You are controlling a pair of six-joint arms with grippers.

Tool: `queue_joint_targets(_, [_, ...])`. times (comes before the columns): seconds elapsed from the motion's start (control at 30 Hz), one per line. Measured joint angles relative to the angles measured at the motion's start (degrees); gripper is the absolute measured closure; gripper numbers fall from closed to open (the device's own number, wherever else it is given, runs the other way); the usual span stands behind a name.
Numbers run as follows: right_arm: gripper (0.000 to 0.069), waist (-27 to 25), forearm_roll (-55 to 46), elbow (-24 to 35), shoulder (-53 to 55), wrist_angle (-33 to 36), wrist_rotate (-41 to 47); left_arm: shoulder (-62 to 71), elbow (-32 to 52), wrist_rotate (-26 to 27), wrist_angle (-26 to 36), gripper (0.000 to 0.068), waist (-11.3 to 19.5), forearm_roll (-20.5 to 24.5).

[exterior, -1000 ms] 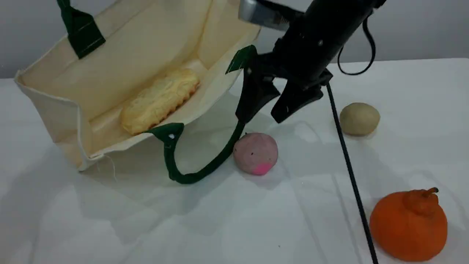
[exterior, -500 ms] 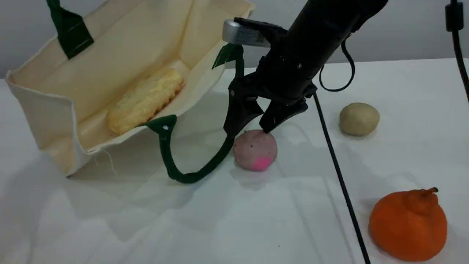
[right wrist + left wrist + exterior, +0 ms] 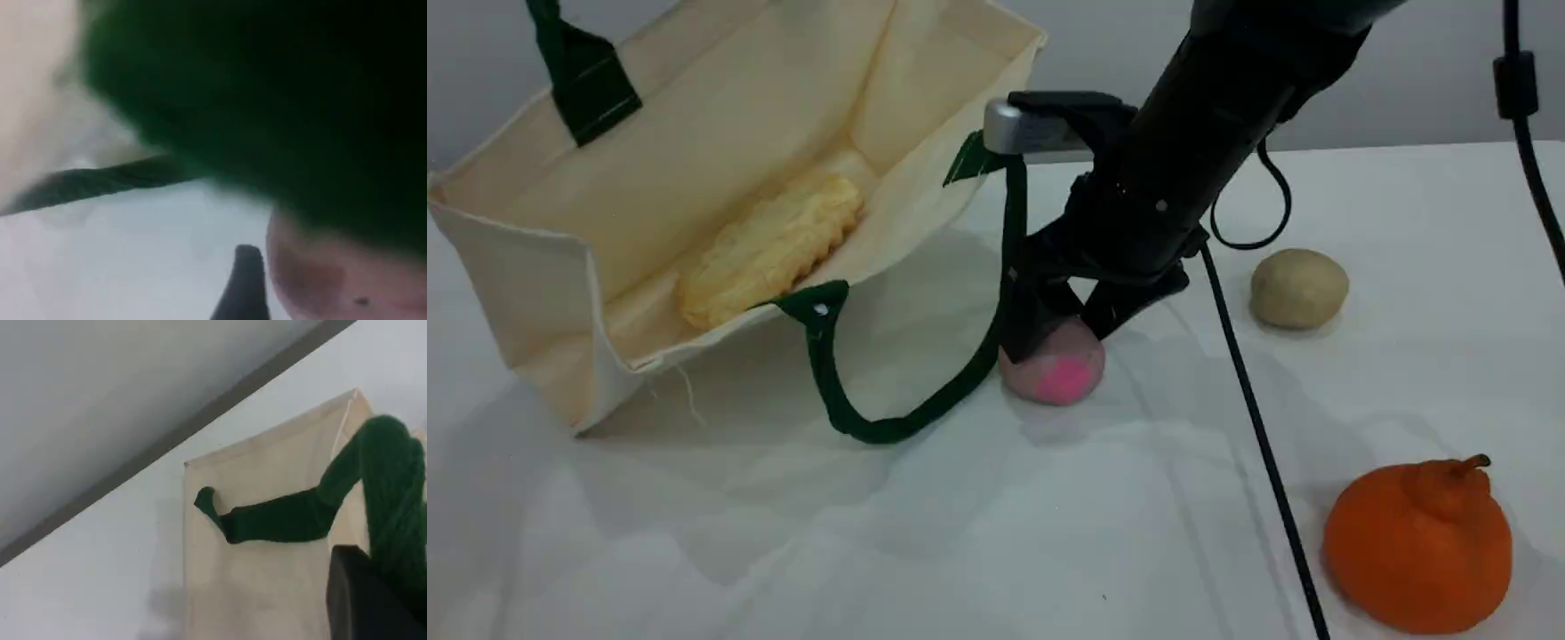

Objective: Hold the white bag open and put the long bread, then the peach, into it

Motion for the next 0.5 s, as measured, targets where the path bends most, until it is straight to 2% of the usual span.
queue_joint_targets(0.1, [0.0108,0.0,-0.1,0.0,0.8,-0.6,0.0,0.0,0.0,0.0,0.0,0.0601,0.0,0.0])
queue_joint_targets(0.2, [0.0148,0.0,-0.3,0.0,0.8,-0.6,0.0,0.0,0.0,0.0,0.0,0.0601,0.0,0.0])
queue_joint_targets(0.3, [0.0234,0.0,-0.4,0.0,0.8,-0.8,0.0,0.0,0.0,0.0,0.0,0.0601,0.0,-0.1])
queue_joint_targets(0.4, [0.036,0.0,-0.3,0.1,0.8,-0.5,0.0,0.0,0.0,0.0,0.0,0.0601,0.0,-0.1])
queue_joint_targets(0.5, [0.0432,0.0,-0.3,0.1,0.8,-0.4,-0.4,0.0,0.0,0.0,0.0,0.0601,0.0,-0.2])
